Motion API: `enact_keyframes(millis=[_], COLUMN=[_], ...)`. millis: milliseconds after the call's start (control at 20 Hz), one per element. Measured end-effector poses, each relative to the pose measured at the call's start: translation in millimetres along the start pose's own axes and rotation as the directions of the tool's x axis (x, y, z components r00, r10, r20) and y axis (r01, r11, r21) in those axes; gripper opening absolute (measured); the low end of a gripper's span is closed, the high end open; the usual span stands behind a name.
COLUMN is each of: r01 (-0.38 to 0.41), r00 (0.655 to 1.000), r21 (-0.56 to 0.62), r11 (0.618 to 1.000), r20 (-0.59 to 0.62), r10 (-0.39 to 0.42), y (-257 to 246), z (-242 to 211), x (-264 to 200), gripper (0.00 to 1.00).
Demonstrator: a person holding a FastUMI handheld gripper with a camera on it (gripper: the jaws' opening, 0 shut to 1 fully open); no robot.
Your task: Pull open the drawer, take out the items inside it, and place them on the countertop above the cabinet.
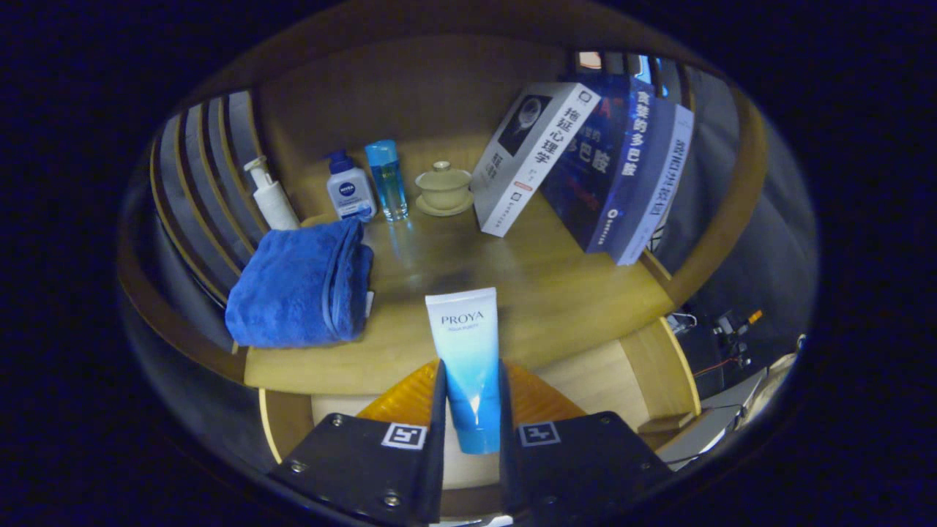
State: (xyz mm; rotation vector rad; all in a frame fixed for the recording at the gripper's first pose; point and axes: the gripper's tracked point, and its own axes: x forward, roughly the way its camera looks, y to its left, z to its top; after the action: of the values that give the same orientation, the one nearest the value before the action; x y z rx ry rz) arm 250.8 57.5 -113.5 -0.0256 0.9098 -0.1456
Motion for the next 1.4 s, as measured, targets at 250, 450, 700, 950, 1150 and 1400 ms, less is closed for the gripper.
enact_keyframes(millis=[250,450,700,950,1150,1400], r01=[-0.018,-0.054,-0.087,-0.087,-0.124,-0.150], r00=[0.999,0.998,0.996,0.995,0.980,0.941], r21=[0.002,0.013,0.017,-0.019,-0.036,-0.081], r11=[1.000,0.998,0.996,0.996,0.992,0.985], r20=[-0.038,-0.033,0.011,0.056,0.150,0.293], r10=[0.018,0.054,0.086,0.088,0.128,0.167], y=[-1.1,1.6,6.6,7.7,15.0,19.8], z=[15.4,27.3,35.5,38.6,52.6,63.8], x=[39.1,60.4,72.8,76.3,56.7,12.6], gripper=[0.31,0.32,0.31,0.39,0.61,1.00])
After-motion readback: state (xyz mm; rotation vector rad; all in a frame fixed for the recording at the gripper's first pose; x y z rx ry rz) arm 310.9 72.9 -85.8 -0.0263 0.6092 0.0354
